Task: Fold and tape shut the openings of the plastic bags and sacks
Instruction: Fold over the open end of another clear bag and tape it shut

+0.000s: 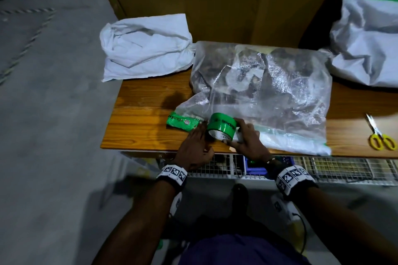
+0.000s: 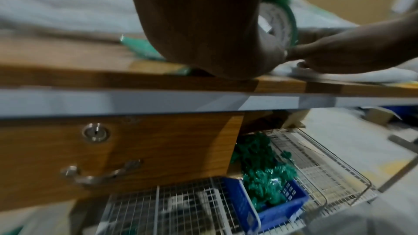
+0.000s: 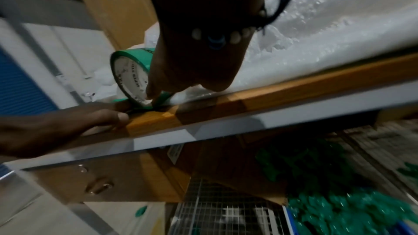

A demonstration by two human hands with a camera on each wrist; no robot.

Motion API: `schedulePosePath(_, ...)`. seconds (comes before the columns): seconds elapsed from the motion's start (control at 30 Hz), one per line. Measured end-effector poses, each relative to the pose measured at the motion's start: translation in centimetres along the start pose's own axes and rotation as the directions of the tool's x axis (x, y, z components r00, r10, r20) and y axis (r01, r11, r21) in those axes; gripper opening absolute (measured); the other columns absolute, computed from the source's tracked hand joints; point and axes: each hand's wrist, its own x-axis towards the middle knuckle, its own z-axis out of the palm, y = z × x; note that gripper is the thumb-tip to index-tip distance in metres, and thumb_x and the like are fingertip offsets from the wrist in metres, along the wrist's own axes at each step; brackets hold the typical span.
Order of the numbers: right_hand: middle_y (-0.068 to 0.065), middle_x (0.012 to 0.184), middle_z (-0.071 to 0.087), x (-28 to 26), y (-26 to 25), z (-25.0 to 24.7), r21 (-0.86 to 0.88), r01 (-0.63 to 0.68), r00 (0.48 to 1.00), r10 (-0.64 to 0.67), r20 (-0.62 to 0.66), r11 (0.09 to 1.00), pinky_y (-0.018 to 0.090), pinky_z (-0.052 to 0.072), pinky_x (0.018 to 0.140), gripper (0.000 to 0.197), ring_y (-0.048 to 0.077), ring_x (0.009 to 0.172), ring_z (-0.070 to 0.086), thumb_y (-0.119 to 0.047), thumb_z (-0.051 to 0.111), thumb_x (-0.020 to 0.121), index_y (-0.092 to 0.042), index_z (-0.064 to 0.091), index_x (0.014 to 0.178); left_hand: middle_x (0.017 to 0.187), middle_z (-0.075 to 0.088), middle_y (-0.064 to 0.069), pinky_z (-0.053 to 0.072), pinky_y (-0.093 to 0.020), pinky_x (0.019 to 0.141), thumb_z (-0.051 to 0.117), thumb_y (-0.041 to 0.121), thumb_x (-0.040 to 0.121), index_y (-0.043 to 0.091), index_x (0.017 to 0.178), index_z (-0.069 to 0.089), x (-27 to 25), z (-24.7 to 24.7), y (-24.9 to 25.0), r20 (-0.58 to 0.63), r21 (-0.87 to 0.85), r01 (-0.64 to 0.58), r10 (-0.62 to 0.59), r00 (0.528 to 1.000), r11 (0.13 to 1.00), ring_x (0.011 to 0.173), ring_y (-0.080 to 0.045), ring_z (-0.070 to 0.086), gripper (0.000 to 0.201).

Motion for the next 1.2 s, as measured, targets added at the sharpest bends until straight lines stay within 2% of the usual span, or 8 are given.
schedulePosePath(0.13, 0.013, 0.147, 0.051, 1.0, 0.5, -3.2, -0.166, 0.172, 0.978, -0.149, 0.145, 0.971, 0.053, 0.045, 0.103, 0.087, 0.031, 0.125, 0.048, -0.061, 0.065, 0.094, -0.016, 0.03, 0.159, 0.175, 0.003, -0.01, 0.01, -0.041, 0.131, 0.048, 0.052, 0.096, 0.009, 0.167, 0.004, 0.0, 0.1, 0.0, 0.018, 0.051, 0.001, -0.002, 1.0, 0.999, 0.161, -0.022, 0.005, 0.093)
schedulePosePath(0.33, 0.002, 0.132, 0.051, -1.0, 1.7, -8.8, -0.157, 0.2, 0.97, -0.173, 0.173, 0.967, 0.028, 0.043, 0.09, 0.086, 0.014, 0.106, 0.052, -0.064, 0.068, 0.091, -0.021, 0.035, 0.158, 0.175, -0.004, -0.005, 0.007, -0.041, 0.131, 0.042, 0.058, 0.098, 0.011, 0.167, -0.001, 0.3, 0.1, 0.6, 0.03, 0.051, 0.043, -0.045, 0.999, 0.998, 0.161, -0.018, -0.001, 0.094)
schedulePosePath(0.5, -0.011, 0.121, 0.056, -2.1, 3.6, -4.5, 0.137, 0.111, 0.993, -0.115, 0.023, 0.984, 0.049, 0.056, 0.092, 0.068, 0.02, 0.115, 0.058, -0.04, 0.089, 0.082, -0.019, 0.056, 0.138, 0.172, -0.024, -0.008, -0.005, -0.057, 0.128, 0.039, 0.066, 0.094, 0.019, 0.166, -0.009, 0.8, 0.8, 2.7, 0.073, 0.059, 0.051, -0.056, 0.996, 0.997, 0.159, -0.036, -0.016, 0.099)
schedulePosePath(0.6, -0.021, 0.108, 0.053, -2.3, 3.4, -3.9, 0.074, 0.063, 0.998, -0.062, -0.012, 0.995, 0.051, 0.053, 0.084, 0.064, 0.019, 0.103, 0.049, -0.036, 0.089, 0.082, -0.02, 0.057, 0.135, 0.168, -0.033, -0.006, -0.012, -0.058, 0.124, 0.039, 0.072, 0.095, 0.024, 0.166, -0.013, 1.0, 1.0, 3.2, 0.087, 0.1, 0.085, -0.094, 0.992, 0.991, 0.156, -0.039, -0.023, 0.101)
schedulePosePath(0.77, 0.002, 0.127, 0.059, -1.8, 3.3, -8.3, -0.096, 0.174, 0.979, -0.161, 0.124, 0.98, 0.034, 0.047, 0.087, 0.066, 0.004, 0.103, 0.047, -0.039, 0.083, 0.087, -0.015, 0.052, 0.14, 0.17, -0.029, -0.008, -0.004, -0.06, 0.127, 0.038, 0.077, 0.092, 0.019, 0.168, -0.001, 1.4, 1.0, 3.1, 0.085, 0.179, 0.098, -0.115, 0.99, 0.979, 0.158, -0.039, -0.016, 0.103)
schedulePosePath(0.87, -0.001, 0.121, 0.055, -2.4, 4.5, -11.7, -0.193, 0.224, 0.965, -0.189, 0.184, 0.955, 0.032, 0.049, 0.084, 0.057, 0.004, 0.097, 0.049, -0.045, 0.082, 0.088, -0.017, 0.054, 0.13, 0.17, -0.028, -0.008, -0.002, -0.06, 0.127, 0.036, 0.078, 0.091, 0.021, 0.168, -0.001, 1.6, 1.0, 3.3, 0.108, 0.178, 0.111, -0.132, 0.985, 0.978, 0.158, -0.038, -0.016, 0.102)
schedulePosePath(1.07, -0.006, 0.129, 0.055, -4.1, 4.8, -9.9, 0.108, 0.111, 0.987, -0.122, 0.103, 0.988, 0.035, 0.051, 0.097, 0.058, 0.007, 0.118, 0.058, -0.04, 0.076, 0.096, -0.023, 0.047, 0.143, 0.173, -0.018, -0.01, -0.004, -0.052, 0.128, 0.038, 0.073, 0.092, 0.017, 0.168, 0.003, 1.6, 0.7, 4.6, 0.04, 0.139, 0.132, -0.139, 0.989, 0.981, 0.16, -0.033, -0.01, 0.101)
schedulePosePath(1.2, -0.002, 0.154, 0.05, -4.7, 5.5, -8.8, 0.191, 0.036, 0.995, -0.053, 0.084, 0.981, 0.036, 0.047, 0.111, 0.08, 0.014, 0.137, 0.054, -0.041, 0.074, 0.097, -0.033, 0.027, 0.161, 0.175, -0.001, -0.012, 0.005, -0.045, 0.131, 0.04, 0.063, 0.097, 0.006, 0.166, 0.005, 1.8, 1.8, 7.6, -0.015, 0.068, -0.021, 0.022, 1.0, 0.997, 0.162, -0.028, -0.001, 0.096)
